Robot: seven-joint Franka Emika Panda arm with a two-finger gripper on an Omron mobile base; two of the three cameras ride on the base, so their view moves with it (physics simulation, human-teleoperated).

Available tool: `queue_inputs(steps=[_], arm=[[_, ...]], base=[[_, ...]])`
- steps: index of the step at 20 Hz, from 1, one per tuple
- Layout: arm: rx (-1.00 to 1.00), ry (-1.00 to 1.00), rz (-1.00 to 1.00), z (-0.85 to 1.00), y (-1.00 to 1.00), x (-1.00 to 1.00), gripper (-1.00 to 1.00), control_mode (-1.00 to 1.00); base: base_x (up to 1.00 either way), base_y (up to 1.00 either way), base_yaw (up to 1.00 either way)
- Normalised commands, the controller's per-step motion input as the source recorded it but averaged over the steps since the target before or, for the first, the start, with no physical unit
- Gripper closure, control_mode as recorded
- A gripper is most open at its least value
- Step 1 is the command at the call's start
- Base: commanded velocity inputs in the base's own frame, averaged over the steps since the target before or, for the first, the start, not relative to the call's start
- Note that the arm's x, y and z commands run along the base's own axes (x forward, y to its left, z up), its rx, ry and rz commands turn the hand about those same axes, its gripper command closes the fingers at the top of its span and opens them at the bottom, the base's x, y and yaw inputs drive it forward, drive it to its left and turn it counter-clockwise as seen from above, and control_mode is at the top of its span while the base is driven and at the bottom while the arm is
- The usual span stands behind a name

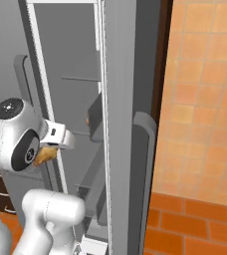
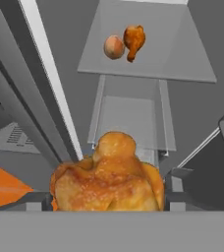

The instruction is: Place one onion and one chicken drumstick in each tupperware on the nearby counter, to pack two identical lunches.

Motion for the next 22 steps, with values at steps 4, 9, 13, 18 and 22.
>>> queue_inputs(steps=[4, 9, 13, 18, 22], arm=[[-0.02, -0.06, -0.02, 0.14, 0.00, -0.16, 1.00, 1.00], [0.00, 0.00, 0.00, 0.00, 0.00, 0.00, 1.00, 1.00], [0.00, 0.00, 0.00, 0.00, 0.00, 0.00, 1.00, 1.00], [0.00, 0.00, 0.00, 0.00, 0.00, 0.00, 1.00, 1.00], [0.00, 0.00, 0.00, 0.00, 0.00, 0.00, 1.00, 1.00]], base=[[-0.44, 0.04, -0.02], [-0.22, 0.72, 0.00], [0.01, 1.00, 0.00], [0.07, 1.00, 0.07], [0.18, 1.00, 0.02]])
